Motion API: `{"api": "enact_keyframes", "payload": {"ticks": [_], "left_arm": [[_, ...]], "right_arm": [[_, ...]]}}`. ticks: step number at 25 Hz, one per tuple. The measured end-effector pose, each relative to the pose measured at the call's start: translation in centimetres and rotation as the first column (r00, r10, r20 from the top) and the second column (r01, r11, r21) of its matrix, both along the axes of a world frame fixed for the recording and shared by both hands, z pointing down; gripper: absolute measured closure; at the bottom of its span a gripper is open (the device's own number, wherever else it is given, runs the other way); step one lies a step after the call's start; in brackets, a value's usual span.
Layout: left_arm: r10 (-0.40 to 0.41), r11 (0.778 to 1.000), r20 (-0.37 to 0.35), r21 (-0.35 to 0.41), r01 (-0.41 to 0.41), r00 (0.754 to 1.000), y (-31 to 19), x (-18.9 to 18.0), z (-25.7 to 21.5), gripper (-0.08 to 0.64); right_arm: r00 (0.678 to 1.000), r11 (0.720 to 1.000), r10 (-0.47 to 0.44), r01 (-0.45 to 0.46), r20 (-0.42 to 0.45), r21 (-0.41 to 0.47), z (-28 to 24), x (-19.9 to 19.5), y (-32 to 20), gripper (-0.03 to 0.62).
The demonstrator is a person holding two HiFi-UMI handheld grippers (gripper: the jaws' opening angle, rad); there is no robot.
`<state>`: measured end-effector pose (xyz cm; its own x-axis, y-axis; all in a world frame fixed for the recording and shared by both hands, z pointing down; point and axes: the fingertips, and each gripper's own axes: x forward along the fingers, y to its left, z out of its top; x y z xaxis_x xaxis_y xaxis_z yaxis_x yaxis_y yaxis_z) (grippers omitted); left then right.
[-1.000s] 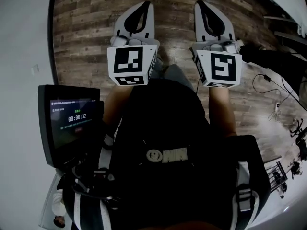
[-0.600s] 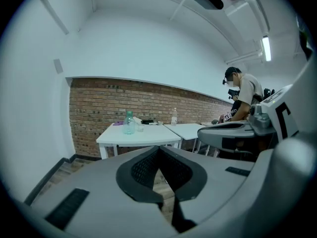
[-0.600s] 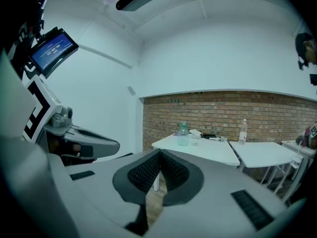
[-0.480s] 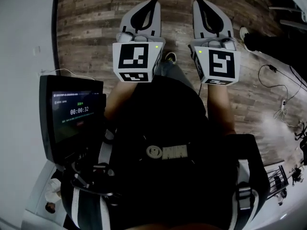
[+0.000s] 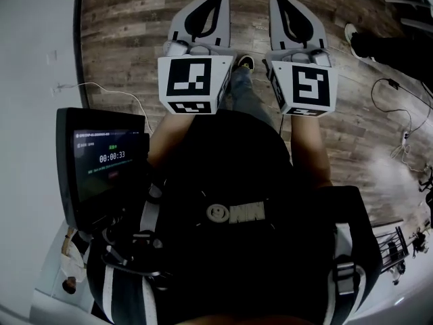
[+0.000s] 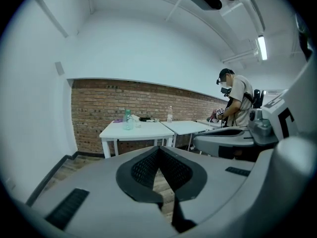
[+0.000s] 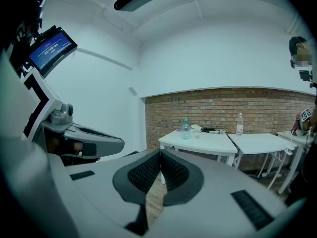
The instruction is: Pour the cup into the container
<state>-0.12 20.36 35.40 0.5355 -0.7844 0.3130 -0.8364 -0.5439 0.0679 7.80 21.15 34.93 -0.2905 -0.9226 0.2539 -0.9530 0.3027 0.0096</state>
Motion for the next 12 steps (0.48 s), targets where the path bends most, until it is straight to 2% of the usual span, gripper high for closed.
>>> {"api": "enact_keyframes", "payload": {"ticks": [9,12], "left_arm": [[-0.007,1.000,-0.073,0.004,0.008,0.997,9.4,-9.5,0.9,0.563],[-0.006,1.000,-0.077,-0.011,0.005,0.997,12.0,-11.2,1.6,0.563]], "right_arm": [[0.998,0.999,0.036,-0.035,-0.060,0.016,0.5,-8.8,9.6,0.586],[0.997,0.999,0.037,-0.037,-0.072,-0.001,1.1,-10.4,12.4,0.586]]}}
